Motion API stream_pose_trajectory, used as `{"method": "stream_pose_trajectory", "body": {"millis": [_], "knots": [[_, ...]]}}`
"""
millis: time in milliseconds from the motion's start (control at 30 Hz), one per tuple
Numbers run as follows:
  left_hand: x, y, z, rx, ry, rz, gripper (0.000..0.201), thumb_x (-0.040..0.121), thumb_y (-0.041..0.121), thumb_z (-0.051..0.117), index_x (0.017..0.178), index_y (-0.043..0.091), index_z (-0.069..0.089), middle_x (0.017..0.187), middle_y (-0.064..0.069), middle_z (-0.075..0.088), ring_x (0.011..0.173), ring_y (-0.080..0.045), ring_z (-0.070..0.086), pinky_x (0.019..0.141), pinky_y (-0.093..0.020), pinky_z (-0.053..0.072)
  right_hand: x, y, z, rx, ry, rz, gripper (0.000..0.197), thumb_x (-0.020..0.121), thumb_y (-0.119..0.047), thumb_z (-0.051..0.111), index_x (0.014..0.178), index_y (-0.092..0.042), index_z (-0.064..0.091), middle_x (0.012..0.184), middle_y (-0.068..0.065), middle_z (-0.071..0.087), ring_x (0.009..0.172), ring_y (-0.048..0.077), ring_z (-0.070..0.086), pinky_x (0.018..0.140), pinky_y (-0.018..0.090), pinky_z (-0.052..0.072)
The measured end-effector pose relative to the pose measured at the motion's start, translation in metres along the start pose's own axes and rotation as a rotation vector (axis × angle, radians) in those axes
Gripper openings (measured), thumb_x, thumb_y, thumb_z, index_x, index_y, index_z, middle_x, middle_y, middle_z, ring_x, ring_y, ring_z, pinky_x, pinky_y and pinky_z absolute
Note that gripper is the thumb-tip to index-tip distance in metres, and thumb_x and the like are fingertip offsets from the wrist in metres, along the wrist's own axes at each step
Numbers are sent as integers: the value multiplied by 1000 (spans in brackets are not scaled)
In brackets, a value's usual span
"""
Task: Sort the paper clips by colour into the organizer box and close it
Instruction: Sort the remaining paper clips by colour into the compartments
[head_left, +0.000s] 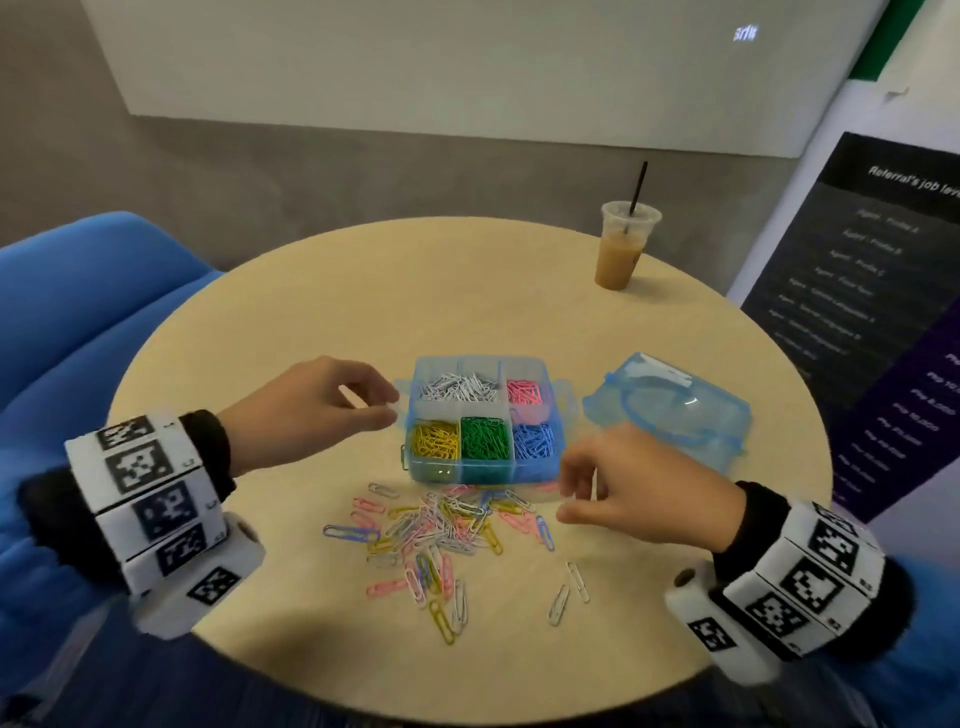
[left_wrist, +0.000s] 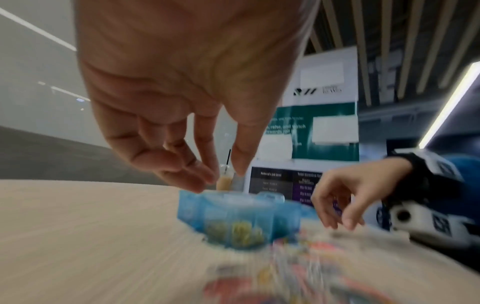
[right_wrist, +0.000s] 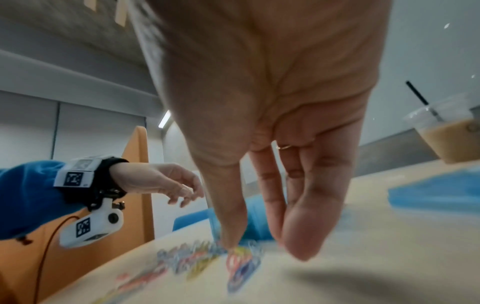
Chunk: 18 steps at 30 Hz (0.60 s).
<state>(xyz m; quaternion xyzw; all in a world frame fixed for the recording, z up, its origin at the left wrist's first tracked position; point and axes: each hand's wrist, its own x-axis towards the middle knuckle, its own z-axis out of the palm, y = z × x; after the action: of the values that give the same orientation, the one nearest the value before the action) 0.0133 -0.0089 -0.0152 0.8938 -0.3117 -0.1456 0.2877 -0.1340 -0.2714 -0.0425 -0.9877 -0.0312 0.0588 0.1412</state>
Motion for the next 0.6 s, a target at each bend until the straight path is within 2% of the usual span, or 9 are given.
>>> {"method": "stream_pose_trajectory", "body": {"millis": [100,167,267,333,433,500,533,600], "knots": [[-19,-21,6,114,-19,22,9,86,35,69,94,37,66,89,16,66,73,-3,63,63,-15,47,0,1,15,52,-22,62,26,77,-40,77,81,-17,66,76,-5,67,65,7,58,62,23,46],[-29,-27,13,145,-69,84,10,85,32,71,92,37,66,87,16,65,75,-2,63,63,-15,47,4,-1,21,63,-37,75,29,74,-41,79,77,-15,66,71,-5,65,64,9,58,64,29,49],[-38,-27,28,203,-192,212,16,85,35,72,99,38,66,96,19,62,84,-2,61,68,-16,48,9,-6,23,64,-81,69,30,72,-40,80,71,-18,60,65,-9,57,60,6,52,63,29,47],[-42,-22,37,235,-216,292,17,85,39,71,101,40,65,100,24,59,87,1,59,71,-18,48,9,-10,19,54,-105,66,32,73,-44,79,72,-20,58,67,-9,57,65,11,55,65,31,49],[-50,-11,49,183,-249,430,16,87,44,66,103,41,65,103,27,55,90,4,55,67,-7,38,1,-14,11,16,-155,77,35,72,-49,78,75,-19,58,70,-9,57,71,14,57,67,32,48],[-52,-3,59,211,-308,536,17,90,45,62,107,42,62,108,27,51,96,9,49,73,-4,34,-7,-18,9,-20,-222,98,41,68,-53,80,78,-20,57,74,-8,57,73,15,57,68,32,49],[-51,-1,64,245,-325,589,18,92,45,61,109,42,61,110,25,50,99,10,46,75,-5,34,-11,-21,9,-40,-251,117,46,65,-55,80,81,-19,56,77,-7,57,77,16,58,71,34,50],[-49,3,73,353,-321,687,19,92,45,59,111,42,59,112,22,51,103,6,44,76,-15,41,-17,-28,13,-87,-275,150,55,62,-60,79,87,-17,55,84,-3,57,82,19,56,73,36,50]]}}
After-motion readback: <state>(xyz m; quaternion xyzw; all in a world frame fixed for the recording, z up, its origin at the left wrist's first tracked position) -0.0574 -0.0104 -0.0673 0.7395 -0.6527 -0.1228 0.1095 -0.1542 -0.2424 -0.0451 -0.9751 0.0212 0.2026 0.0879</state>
